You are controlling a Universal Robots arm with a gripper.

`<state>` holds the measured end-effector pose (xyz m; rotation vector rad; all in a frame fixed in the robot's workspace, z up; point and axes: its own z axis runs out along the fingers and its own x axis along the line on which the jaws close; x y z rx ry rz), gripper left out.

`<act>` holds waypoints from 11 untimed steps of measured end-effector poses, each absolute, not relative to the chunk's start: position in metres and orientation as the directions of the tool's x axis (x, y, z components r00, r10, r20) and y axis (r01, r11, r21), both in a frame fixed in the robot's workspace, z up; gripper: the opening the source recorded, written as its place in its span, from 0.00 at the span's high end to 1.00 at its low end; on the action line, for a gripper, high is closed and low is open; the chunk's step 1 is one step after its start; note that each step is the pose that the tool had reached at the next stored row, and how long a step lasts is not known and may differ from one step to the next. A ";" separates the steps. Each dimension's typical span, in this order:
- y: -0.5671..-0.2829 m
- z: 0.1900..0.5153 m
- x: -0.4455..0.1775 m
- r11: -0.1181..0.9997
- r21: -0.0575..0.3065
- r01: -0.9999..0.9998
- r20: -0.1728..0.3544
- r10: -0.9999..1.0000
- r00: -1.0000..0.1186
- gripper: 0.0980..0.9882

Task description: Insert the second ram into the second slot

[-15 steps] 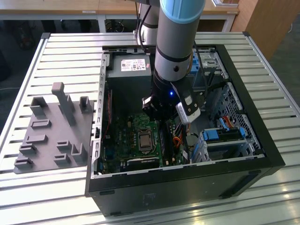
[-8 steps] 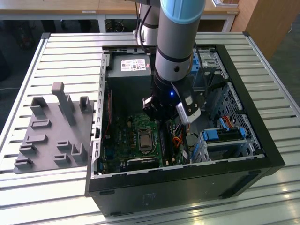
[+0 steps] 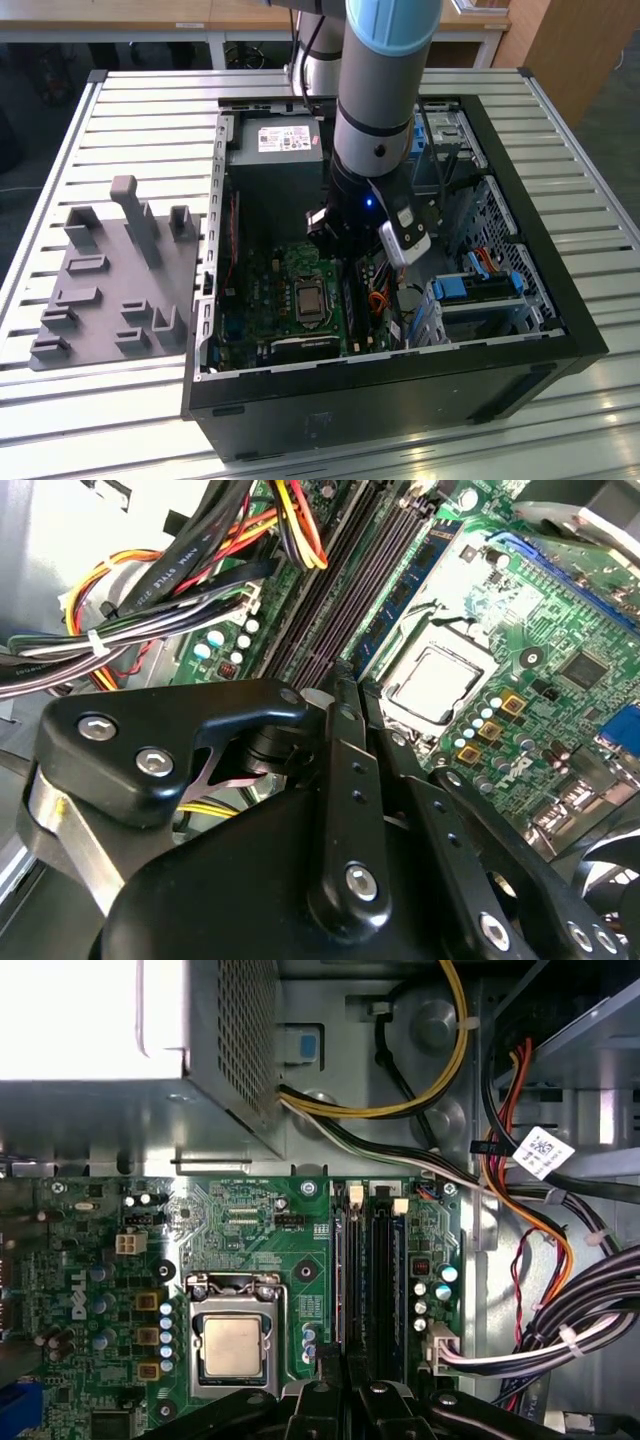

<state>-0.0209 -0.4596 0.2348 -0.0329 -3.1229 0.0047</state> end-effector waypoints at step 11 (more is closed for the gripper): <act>-0.462 0.232 -0.017 1.000 -0.003 0.020 0.019 0.020 -1.000 0.96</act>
